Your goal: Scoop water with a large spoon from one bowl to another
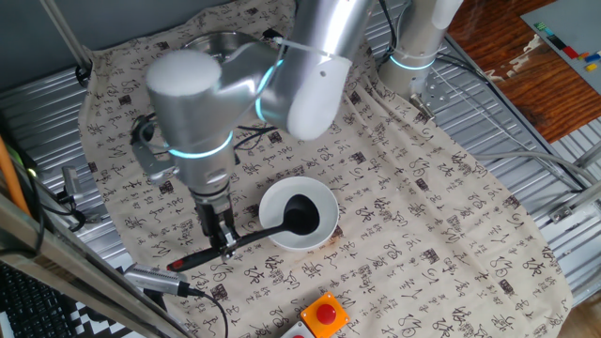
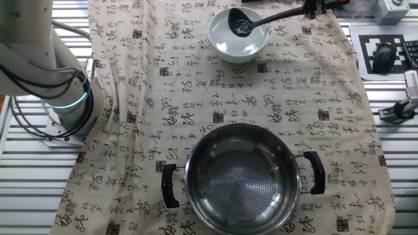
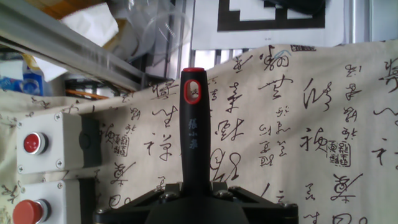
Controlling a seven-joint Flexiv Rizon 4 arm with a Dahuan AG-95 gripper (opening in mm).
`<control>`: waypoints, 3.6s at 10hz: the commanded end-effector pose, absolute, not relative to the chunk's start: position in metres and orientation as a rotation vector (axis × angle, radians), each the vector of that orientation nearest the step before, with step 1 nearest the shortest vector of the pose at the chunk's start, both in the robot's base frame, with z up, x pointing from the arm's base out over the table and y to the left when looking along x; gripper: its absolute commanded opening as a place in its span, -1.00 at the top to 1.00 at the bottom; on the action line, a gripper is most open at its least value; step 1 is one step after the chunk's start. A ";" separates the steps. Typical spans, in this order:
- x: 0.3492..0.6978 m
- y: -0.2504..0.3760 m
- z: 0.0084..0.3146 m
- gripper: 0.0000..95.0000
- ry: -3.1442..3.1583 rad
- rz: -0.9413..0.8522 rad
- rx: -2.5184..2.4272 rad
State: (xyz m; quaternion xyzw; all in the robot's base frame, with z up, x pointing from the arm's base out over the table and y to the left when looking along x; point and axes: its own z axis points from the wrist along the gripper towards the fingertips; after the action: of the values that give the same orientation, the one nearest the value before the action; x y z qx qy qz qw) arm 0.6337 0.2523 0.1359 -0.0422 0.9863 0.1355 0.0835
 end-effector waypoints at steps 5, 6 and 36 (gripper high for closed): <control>0.635 0.253 0.137 1.00 2.892 0.464 -0.106; 0.635 0.253 0.137 1.00 2.892 0.465 -0.107; 0.622 0.247 0.122 1.00 2.883 0.471 -0.145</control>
State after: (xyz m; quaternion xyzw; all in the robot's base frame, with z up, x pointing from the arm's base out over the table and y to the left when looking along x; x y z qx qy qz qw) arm 0.6219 0.2470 0.1215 -0.0495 0.9798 0.1605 0.1086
